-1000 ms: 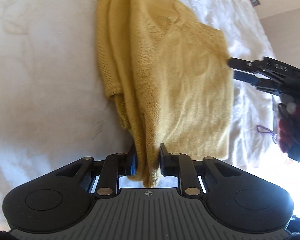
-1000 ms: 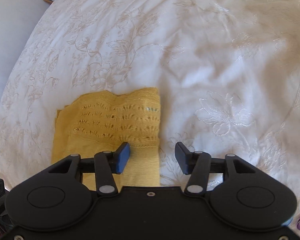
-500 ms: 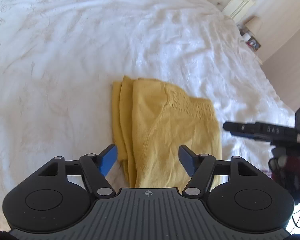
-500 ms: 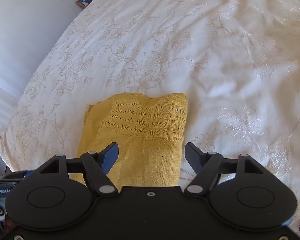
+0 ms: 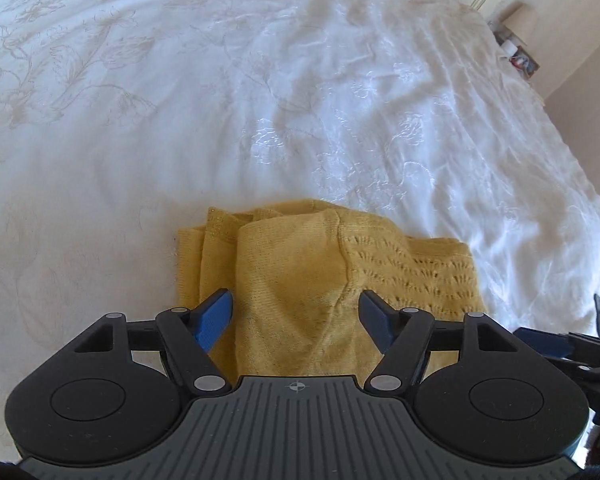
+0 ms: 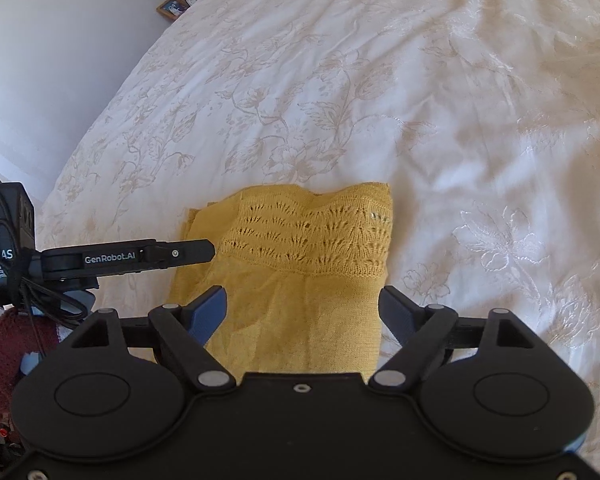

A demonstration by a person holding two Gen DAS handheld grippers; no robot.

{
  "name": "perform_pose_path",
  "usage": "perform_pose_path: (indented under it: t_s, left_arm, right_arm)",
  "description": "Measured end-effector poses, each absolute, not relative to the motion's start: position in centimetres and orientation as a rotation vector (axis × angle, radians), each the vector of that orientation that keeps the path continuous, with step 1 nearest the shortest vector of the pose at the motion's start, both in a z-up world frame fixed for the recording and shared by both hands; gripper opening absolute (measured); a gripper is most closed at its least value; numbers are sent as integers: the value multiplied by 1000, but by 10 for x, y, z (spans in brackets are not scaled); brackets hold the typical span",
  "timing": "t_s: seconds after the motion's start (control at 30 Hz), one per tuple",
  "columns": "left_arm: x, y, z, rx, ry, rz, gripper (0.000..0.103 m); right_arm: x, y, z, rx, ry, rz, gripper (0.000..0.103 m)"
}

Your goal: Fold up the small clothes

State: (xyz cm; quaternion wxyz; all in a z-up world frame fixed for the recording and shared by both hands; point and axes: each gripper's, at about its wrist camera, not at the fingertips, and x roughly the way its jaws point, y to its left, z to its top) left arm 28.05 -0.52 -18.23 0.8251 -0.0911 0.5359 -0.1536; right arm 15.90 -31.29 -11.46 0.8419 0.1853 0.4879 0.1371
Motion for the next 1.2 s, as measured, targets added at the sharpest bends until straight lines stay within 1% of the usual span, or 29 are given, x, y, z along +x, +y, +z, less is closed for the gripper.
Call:
perform_pose_path:
  t_s: [0.13,0.17,0.2,0.23,0.3,0.33,0.37,0.47,0.57,0.7,0.8,0.9,0.97,1.03,1.1,1.13,1.17,1.2]
  left_arm:
    - [284,0,-188,-203,1155,-305,67]
    - [285,0,-190,-208,1159,-316,63]
    - [286,-1,-191,-210,1161,-332,57]
    - [287,-3,-191,-206,1162,-350,42]
    - [287,-8,-189,-193,1156,-349,40]
    - [287,-10,-188,-187,1152,-332,32]
    - [287,-11,-189,-200,1149,-340,8]
    - [281,-7,-182,-201,1108,-297,6]
    - [274,2,-174,-175,1073,-250,5]
    - [277,13,-180,-142,1097,-243,5]
    - [282,13,-187,-147,1118,-228,5]
    - [285,9,-192,-133,1139,-205,9]
    - [288,8,-197,-133,1162,-191,14]
    - [290,9,-200,-144,1174,-189,23]
    - [291,10,-199,-148,1177,-195,26]
    - [290,11,-197,-144,1172,-203,32]
    - [288,11,-195,-136,1164,-206,44]
    - [285,11,-190,-120,1146,-202,52]
  right_arm:
    - [161,-313,-114,402,1026,293,85]
    - [162,-313,-114,403,1027,294,85]
    - [162,-312,-115,405,1029,294,85]
    - [163,-312,-116,407,1034,293,85]
    - [164,-311,-119,406,1042,290,85]
    - [164,-311,-120,406,1045,290,85]
    - [163,-310,-120,405,1047,290,85]
    - [163,-308,-120,393,1047,294,85]
    - [162,-307,-114,371,1011,293,85]
    - [173,-302,-108,350,959,335,85]
    - [191,-294,-117,332,976,385,85]
    - [213,-285,-139,308,1054,398,85]
    - [228,-283,-157,309,1124,388,85]
    - [237,-282,-168,311,1154,372,86]
    - [240,-282,-168,308,1153,374,90]
    - [239,-281,-165,306,1143,380,93]
    - [236,-281,-162,304,1130,385,94]
    - [233,-281,-158,305,1114,387,95]
